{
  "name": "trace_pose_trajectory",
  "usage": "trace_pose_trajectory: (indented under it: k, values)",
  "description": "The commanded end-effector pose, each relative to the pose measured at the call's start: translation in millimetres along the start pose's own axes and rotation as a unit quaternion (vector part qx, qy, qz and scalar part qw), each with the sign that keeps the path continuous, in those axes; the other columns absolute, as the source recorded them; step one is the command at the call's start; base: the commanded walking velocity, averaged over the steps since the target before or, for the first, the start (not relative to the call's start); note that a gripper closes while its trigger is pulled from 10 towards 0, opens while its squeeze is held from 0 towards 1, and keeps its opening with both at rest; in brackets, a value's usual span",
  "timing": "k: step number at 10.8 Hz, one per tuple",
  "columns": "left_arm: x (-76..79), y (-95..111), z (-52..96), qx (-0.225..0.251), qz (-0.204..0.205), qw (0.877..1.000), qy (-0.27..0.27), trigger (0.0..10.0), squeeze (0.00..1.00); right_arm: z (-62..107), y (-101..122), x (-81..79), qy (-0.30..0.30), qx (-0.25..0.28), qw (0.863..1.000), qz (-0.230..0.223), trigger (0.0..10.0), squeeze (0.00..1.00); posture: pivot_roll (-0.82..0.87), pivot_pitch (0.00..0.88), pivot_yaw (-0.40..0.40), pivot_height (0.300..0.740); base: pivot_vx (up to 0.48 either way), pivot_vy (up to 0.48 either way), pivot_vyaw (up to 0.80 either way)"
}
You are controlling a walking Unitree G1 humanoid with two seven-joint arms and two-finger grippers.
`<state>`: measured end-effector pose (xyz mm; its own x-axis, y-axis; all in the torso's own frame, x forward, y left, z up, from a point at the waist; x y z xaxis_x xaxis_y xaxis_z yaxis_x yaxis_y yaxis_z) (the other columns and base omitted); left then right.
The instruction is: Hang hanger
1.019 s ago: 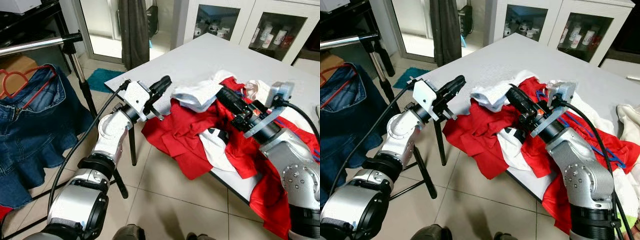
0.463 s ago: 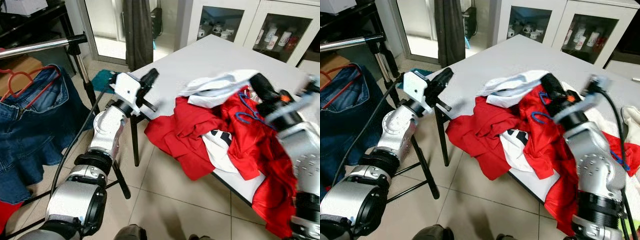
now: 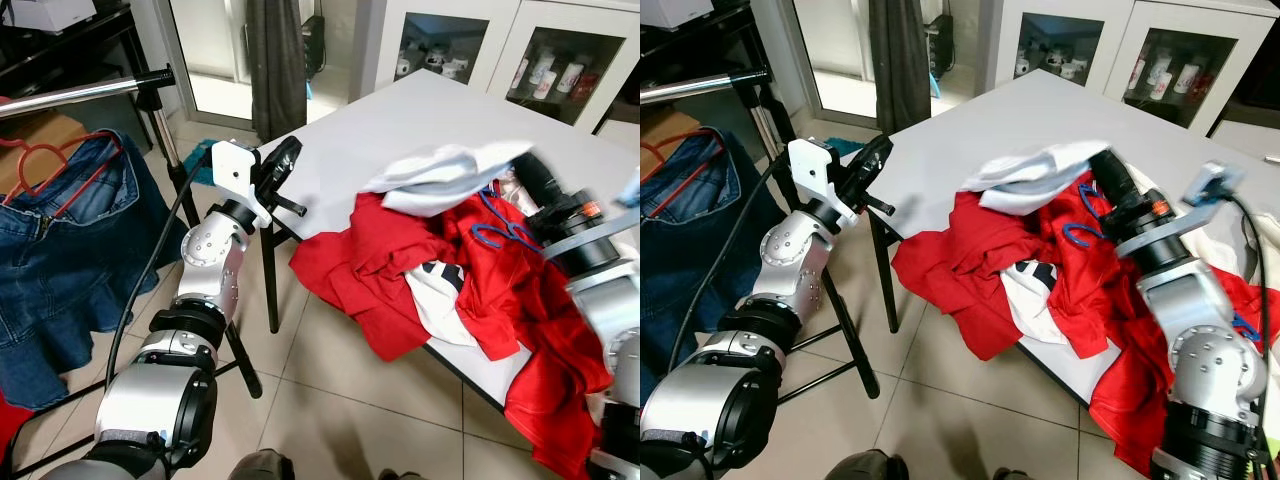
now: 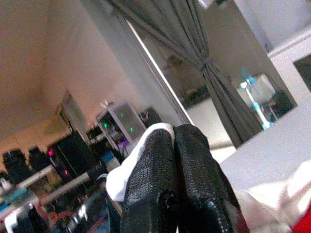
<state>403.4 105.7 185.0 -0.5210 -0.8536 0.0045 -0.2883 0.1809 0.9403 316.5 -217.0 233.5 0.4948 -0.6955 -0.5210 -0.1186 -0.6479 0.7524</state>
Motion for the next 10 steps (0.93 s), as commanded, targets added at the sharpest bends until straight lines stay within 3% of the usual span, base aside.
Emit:
trace_pose_trajectory:
  k: [1, 2, 3, 4, 5, 7, 9, 10]
  values:
    - [2.8, 3, -4.6, 0.002, -0.001, 1.0, -0.007, 10.0, 0.0, -6.2, 22, -6.5, 0.009, 0.043, 0.999, 0.002, 10.0, 0.0, 0.03, 0.009, 0.039, 0.74, 0.0, 0.0, 0.0]
    - [5.5, 2, -5.3, 0.002, 0.006, 1.0, -0.009, 10.0, 0.0, -13.5, 55, 0.2, -0.021, 0.112, 0.993, -0.016, 10.0, 0.0, 0.03, 0.006, 0.036, 0.74, 0.0, 0.0, 0.0]
    - [6.4, 2, -5.6, 0.002, 0.008, 1.0, -0.01, 10.0, 0.0, -12.9, 72, 11.4, -0.049, 0.143, 0.988, -0.025, 10.0, 0.0, 0.03, 0.006, 0.034, 0.74, 0.0, 0.0, 0.0]
    - [6.5, 2, -5.3, 0.002, 0.009, 1.0, -0.009, 10.0, 0.0, -9.6, 77, 22.1, -0.07, 0.145, 0.987, -0.023, 10.0, 0.0, 0.03, 0.005, 0.032, 0.74, 0.0, 0.0, 0.0]
    - [5.4, 2, -4.8, 0.002, 0.008, 1.0, -0.006, 10.0, 0.0, -9.2, 74, 22.2, -0.07, 0.137, 0.988, -0.024, 10.0, 0.0, 0.03, 0.005, 0.032, 0.74, 0.0, 0.0, 0.0]
    - [7.4, 2, -5.8, 0.003, 0.01, 1.0, -0.008, 10.0, 0.0, -15.3, 58, 5.8, -0.037, 0.11, 0.993, -0.029, 10.0, 0.0, 0.03, 0.006, 0.036, 0.74, 0.0, 0.0, 0.0]
    - [16.5, 6, -11.8, 0.01, 0.011, 0.999, -0.034, 10.0, 0.0, -20.8, 51, -25.2, 0.031, 0.095, 0.994, -0.039, 10.0, 0.0, 0.03, 0.006, 0.037, 0.74, 0.0, 0.0, 0.0]
    - [18.9, 7, -13.1, 0.011, 0.007, 0.999, -0.042, 10.0, 0.0, -21.7, 51, -31.1, 0.044, 0.092, 0.994, -0.038, 10.0, 0.0, 0.03, 0.006, 0.038, 0.74, 0.0, 0.0, 0.0]
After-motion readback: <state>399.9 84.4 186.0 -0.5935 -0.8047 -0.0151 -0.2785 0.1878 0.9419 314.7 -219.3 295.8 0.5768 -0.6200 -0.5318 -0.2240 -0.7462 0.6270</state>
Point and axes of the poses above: a point about 5 cm out from each wrist's last joint towards the gripper, its own z axis pointing back from the gripper into the wrist, its own y axis along the axis of the wrist's last joint, x = y × z, the point moved 4 cm from there along -z, pointing out of the wrist towards the gripper, and after that the axes turned 4 degrees about z, right-handed, at the moved point
